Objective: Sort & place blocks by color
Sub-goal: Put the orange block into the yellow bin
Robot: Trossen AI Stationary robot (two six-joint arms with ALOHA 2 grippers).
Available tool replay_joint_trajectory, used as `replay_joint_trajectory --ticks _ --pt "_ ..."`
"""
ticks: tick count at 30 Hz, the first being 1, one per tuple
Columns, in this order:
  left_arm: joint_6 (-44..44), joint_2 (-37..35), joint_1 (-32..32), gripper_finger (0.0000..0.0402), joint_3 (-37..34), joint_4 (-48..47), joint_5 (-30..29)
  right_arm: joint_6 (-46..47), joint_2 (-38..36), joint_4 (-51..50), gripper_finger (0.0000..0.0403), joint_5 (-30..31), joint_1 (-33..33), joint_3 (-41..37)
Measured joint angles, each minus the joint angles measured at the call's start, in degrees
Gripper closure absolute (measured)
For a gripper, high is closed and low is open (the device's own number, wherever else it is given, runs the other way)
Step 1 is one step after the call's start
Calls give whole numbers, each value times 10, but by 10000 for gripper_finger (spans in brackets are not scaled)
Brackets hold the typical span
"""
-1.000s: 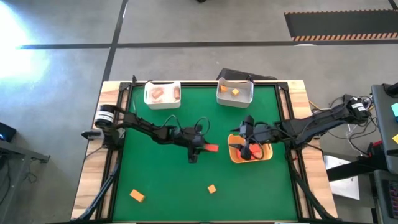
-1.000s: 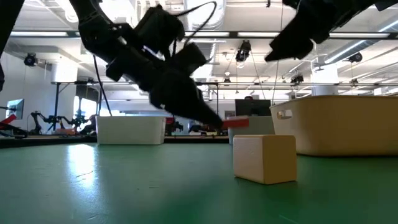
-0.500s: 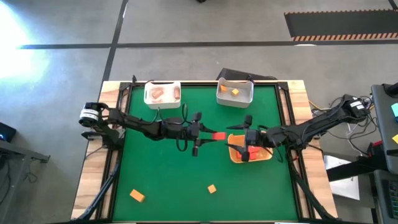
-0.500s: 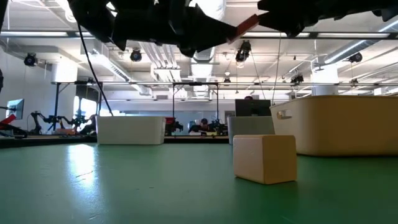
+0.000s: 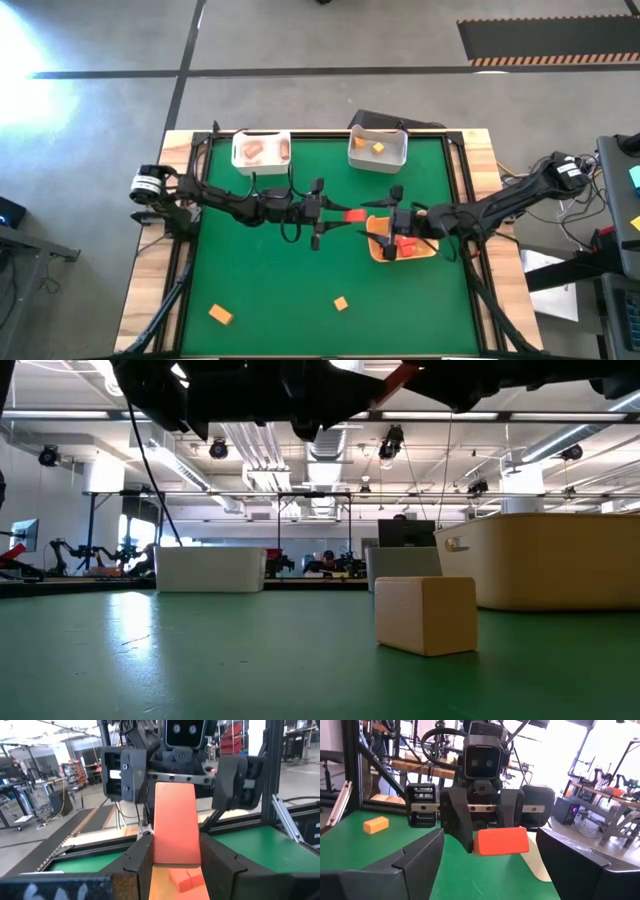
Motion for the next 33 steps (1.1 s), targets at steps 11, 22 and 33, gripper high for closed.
replay_joint_trajectory --ticks 11,22,33 --pt "0 0 -1 288 0 15 0 -2 35 74 119 -15 -4 0" --pt "1 0 -1 268 -1 13 6 6 35 73 283 -12 -12 0" --pt "0 0 -2 247 -1 -4 0 42 35 59 283 -10 -12 0"
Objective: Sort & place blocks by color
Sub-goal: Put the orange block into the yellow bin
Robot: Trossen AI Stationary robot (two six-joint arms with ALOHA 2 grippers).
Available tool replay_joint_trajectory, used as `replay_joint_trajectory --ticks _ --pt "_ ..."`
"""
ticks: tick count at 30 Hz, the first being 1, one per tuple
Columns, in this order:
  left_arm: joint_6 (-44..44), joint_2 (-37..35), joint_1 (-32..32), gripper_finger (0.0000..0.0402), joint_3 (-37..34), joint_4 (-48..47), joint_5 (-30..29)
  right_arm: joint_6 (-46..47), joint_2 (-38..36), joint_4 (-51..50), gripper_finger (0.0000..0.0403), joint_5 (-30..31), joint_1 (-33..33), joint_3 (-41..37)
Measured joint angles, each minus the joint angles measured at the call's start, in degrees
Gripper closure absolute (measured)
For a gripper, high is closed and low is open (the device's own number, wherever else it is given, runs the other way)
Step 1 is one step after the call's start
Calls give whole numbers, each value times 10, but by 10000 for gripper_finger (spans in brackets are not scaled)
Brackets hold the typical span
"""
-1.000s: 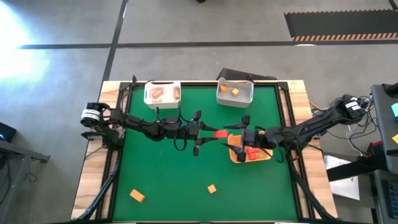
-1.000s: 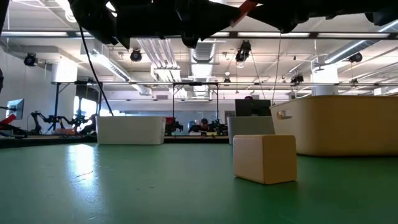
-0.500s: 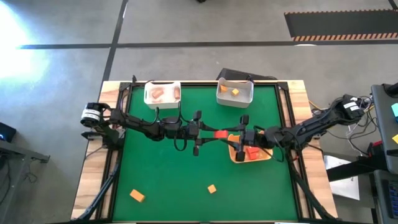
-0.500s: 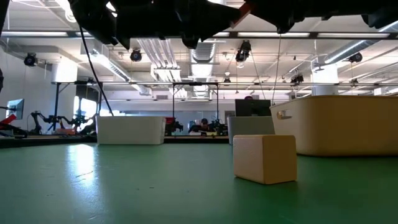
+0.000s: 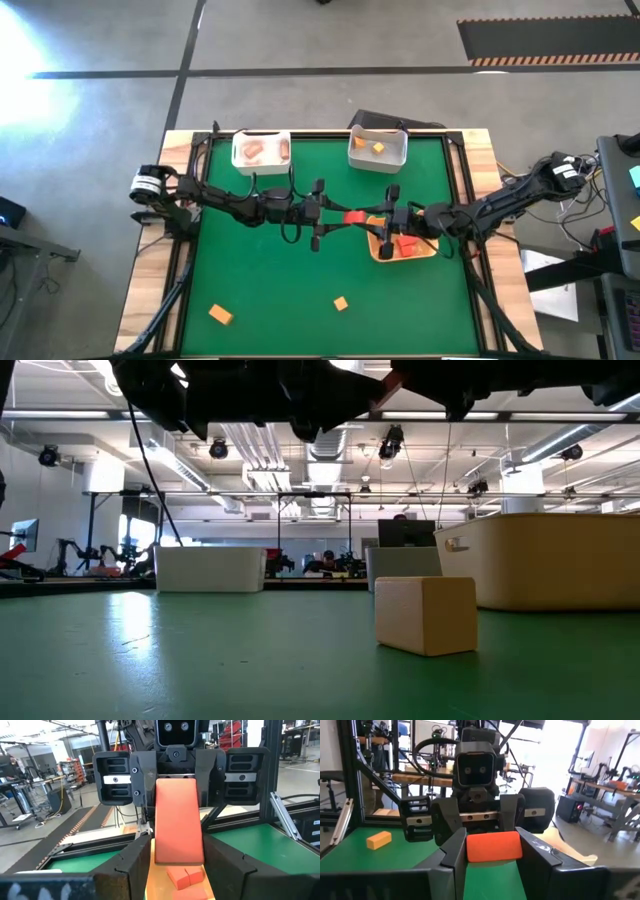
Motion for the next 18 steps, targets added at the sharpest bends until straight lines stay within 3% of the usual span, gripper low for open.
replay_joint_trajectory --ticks 5,11,14,18 --pt "0 0 0 227 0 -13 0 38 -13 -34 283 1 0 0" --pt "5 -2 1 160 0 -28 -9 109 -50 -124 283 17 0 3" --pt "35 -13 2 131 0 -65 -35 199 -73 -282 283 20 0 37" --pt "62 -29 2 112 -1 -105 -54 368 -82 -591 283 15 0 122"
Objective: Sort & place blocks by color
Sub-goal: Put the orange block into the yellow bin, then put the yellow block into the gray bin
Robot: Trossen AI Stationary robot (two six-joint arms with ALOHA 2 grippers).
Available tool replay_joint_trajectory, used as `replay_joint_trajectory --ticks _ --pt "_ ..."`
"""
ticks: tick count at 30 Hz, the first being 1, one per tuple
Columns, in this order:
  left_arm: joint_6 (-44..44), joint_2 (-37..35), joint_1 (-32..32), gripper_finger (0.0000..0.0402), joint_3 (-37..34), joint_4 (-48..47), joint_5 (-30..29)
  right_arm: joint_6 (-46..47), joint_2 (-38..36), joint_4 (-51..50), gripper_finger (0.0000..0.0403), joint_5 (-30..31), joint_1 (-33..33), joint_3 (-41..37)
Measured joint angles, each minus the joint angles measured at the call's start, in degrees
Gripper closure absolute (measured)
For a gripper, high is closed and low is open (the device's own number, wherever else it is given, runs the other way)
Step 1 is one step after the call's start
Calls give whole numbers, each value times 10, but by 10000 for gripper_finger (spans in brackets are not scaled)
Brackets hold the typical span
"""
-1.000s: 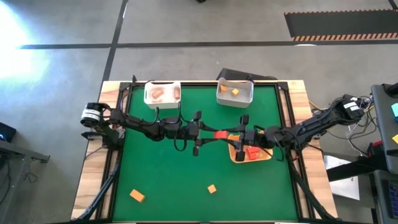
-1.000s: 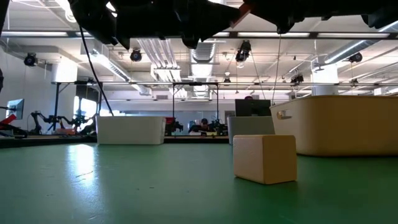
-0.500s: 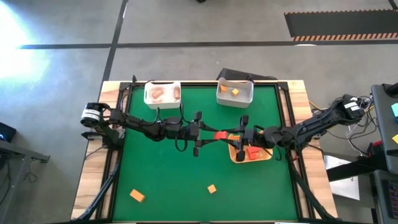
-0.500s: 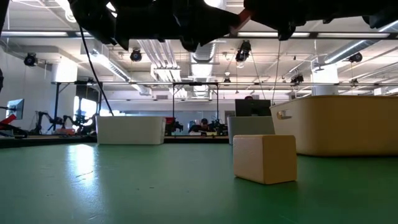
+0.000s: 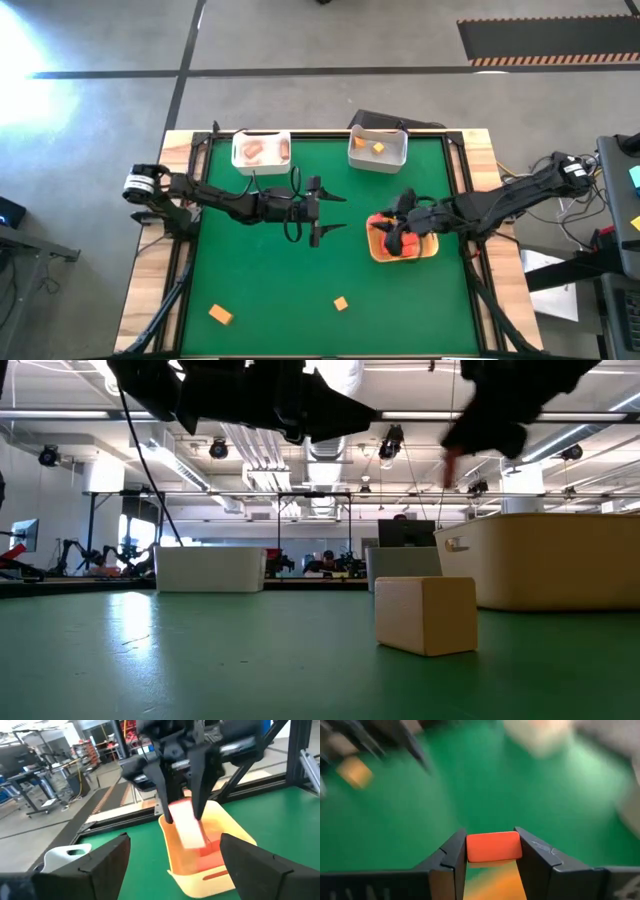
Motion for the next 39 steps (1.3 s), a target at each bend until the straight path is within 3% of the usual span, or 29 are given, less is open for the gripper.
replay_joint_trajectory --ticks 5,7,10,13,19,23,30,39 --pt "4 -16 2 109 0 1 -11 232 35 -384 283 -78 0 111" --pt "4 -20 4 109 0 1 -11 296 56 -475 283 -119 0 136" --pt "15 -23 6 109 0 -1 -12 327 91 -544 283 -131 0 150" --pt "18 -25 9 109 0 2 -12 330 123 -551 263 -130 0 149" --pt "13 -25 10 109 0 0 -12 306 174 -551 174 -121 0 155" --pt "13 -25 10 109 0 0 -11 294 188 -551 146 -120 0 167" --pt "-17 -25 9 109 0 -3 -11 287 181 -546 140 -79 16 176" --pt "-65 -25 -6 109 0 -25 -11 200 145 -410 167 82 65 167"
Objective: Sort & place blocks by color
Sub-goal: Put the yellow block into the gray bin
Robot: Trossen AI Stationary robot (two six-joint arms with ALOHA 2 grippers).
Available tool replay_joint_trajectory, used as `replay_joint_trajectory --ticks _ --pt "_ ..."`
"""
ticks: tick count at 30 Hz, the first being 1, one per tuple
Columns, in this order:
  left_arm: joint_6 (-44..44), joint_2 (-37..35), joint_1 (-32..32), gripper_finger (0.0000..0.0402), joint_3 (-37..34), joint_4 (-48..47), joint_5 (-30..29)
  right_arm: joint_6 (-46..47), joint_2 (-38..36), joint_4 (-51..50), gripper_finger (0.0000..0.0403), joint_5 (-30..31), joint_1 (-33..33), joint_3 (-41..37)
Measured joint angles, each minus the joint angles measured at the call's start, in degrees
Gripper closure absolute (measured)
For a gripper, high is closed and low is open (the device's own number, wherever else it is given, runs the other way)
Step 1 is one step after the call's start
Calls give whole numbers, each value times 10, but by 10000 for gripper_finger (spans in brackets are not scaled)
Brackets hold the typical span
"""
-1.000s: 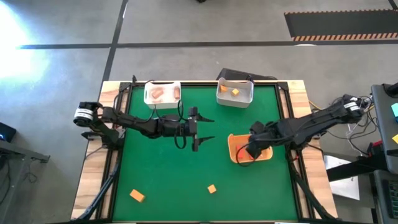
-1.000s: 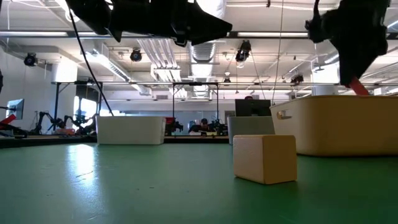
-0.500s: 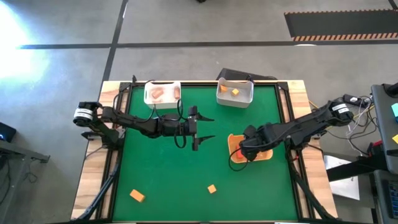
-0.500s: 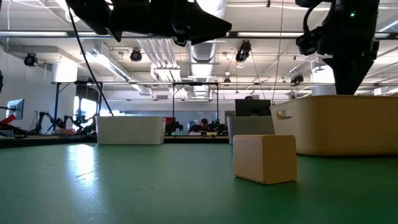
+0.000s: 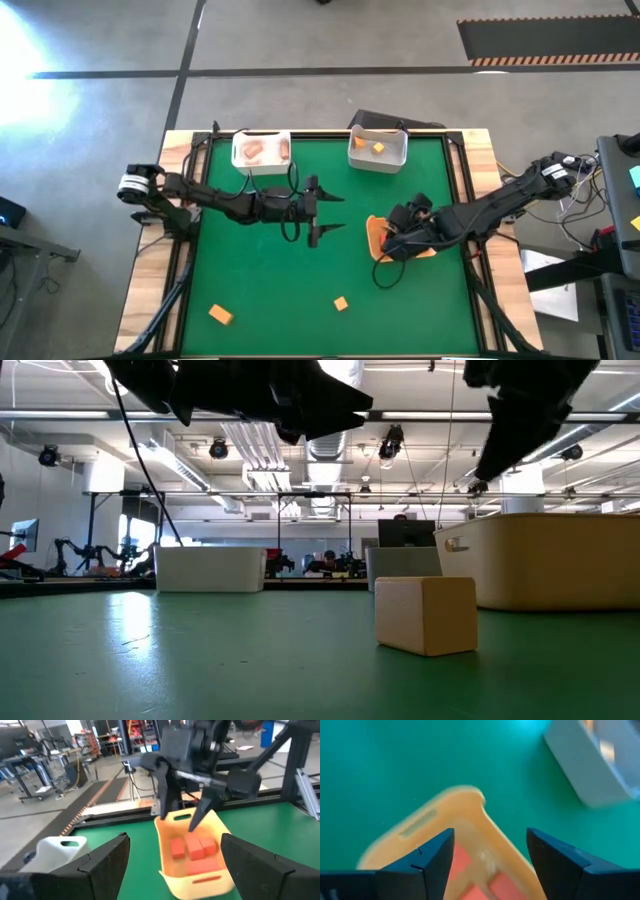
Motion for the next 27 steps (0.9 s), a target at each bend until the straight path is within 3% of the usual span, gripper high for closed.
replay_joint_trajectory --ticks 6,17,20,24,27 --pt "-27 0 -25 109 0 -3 0 -100 -3 101 178 36 7 0" --pt "-106 -1 -83 109 0 -18 1 -226 1 213 177 39 7 -1" --pt "-150 -1 -96 109 2 -59 -2 -261 1 245 177 39 7 -2" --pt "-195 -1 -120 109 22 -168 -50 -310 1 303 178 31 7 -4" --pt "-207 -1 -142 109 43 -254 -80 -330 1 332 172 -24 7 -5"
